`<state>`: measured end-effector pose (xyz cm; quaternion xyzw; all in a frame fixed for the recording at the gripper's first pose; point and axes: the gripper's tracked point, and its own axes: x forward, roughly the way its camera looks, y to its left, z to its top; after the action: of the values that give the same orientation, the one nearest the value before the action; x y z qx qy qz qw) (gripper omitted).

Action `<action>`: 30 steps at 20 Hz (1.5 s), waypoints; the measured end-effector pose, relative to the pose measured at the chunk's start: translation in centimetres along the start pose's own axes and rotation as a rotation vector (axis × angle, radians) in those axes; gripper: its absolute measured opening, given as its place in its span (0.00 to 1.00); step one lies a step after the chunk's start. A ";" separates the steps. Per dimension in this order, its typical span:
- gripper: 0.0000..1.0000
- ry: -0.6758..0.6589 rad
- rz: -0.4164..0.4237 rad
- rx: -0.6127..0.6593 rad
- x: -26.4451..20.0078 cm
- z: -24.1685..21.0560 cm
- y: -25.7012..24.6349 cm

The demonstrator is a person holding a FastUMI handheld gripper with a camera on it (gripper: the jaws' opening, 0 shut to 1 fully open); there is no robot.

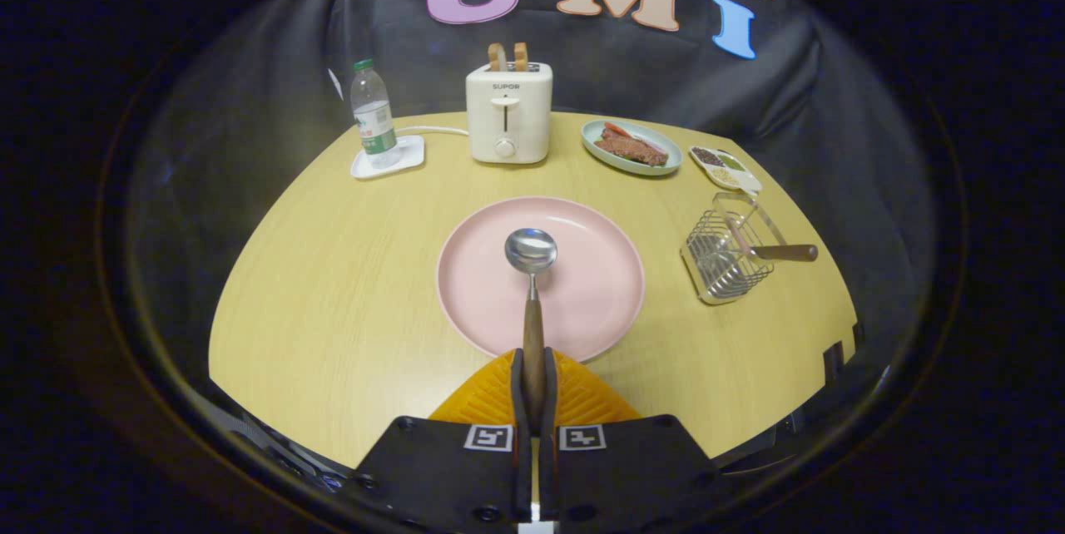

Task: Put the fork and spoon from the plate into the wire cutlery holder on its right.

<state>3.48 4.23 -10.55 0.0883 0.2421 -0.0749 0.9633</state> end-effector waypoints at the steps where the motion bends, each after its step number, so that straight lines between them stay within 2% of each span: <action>1: 0.06 0.002 -0.009 0.013 -0.3 0.6 -0.7; 8: 0.06 0.032 -0.090 0.178 -1.6 4.0 -6.0; 16: 0.06 0.091 -0.234 0.384 -1.5 7.0 -12.5; 23: 0.06 0.200 -0.333 0.531 -0.2 7.3 -16.3; 27: 0.06 0.279 -0.352 0.592 0.2 7.2 -17.3; 30: 0.06 0.339 -0.328 0.597 0.9 7.0 -17.2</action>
<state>4.23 -14.07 -7.18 0.3361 0.3765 -0.2796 0.8168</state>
